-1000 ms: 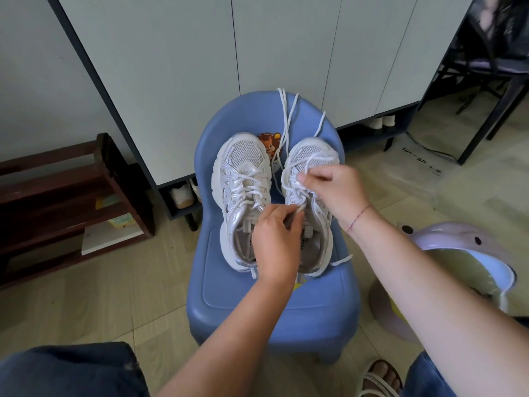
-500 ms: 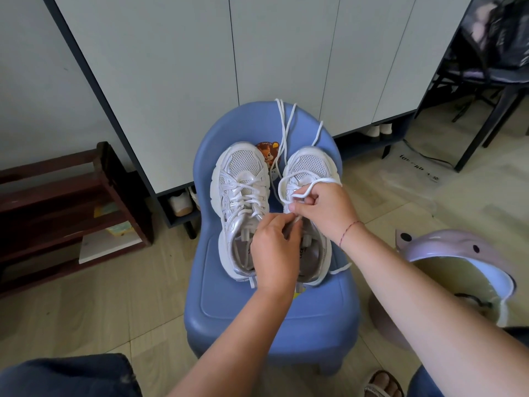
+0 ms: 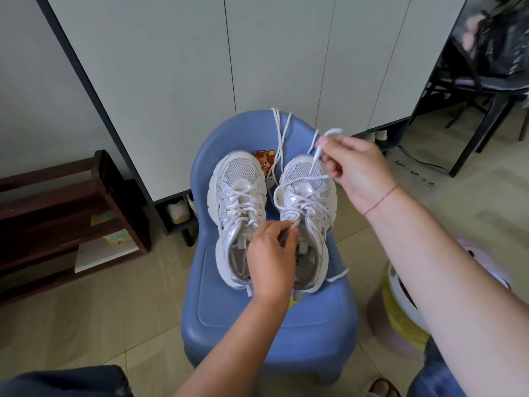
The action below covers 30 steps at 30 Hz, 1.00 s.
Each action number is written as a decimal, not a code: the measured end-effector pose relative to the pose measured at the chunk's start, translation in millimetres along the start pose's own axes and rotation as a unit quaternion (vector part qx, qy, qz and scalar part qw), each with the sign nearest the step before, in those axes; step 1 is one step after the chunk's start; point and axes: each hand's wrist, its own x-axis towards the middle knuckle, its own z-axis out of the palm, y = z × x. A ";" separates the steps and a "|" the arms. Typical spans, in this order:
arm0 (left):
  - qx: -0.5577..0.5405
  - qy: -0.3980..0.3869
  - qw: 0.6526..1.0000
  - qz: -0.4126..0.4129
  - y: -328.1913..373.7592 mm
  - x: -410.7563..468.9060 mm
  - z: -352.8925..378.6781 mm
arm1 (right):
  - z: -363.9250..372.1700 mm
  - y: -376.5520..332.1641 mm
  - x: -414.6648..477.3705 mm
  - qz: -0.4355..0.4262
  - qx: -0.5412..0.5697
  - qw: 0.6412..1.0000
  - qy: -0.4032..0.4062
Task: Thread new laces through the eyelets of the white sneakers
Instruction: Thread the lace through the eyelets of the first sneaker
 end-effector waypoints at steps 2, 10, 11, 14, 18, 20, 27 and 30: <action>-0.005 0.001 1.000 -0.002 -0.9 1.2 -0.5 | -4.3 8.0 -17.0 0.036 -0.074 0.995 -0.057; -0.016 -0.019 1.000 0.002 -0.8 1.3 -6.6 | -38.9 52.1 -57.8 0.182 -0.292 0.938 -0.034; -0.018 -0.020 1.000 0.002 -0.4 1.6 -7.0 | -42.8 52.7 -56.8 0.172 -0.349 0.921 -0.019; -0.006 -0.024 1.000 0.003 0.9 1.6 -7.4 | -48.3 52.2 -50.0 0.110 -0.424 0.898 0.033; 0.001 -0.026 1.000 0.004 2.2 0.8 -7.1 | -38.4 56.3 -31.0 0.021 -0.402 0.914 0.050; 0.003 -0.026 1.000 0.003 2.3 0.6 -7.6 | -31.9 63.9 -19.7 0.023 -0.392 0.919 0.039; -0.003 -0.037 0.999 0.005 1.3 0.8 -10.9 | -18.9 82.6 -5.9 -0.002 -0.373 0.926 0.062; -0.011 -0.037 0.999 0.009 1.8 -0.3 -11.9 | -21.3 77.2 -14.8 -0.028 -0.345 0.936 0.063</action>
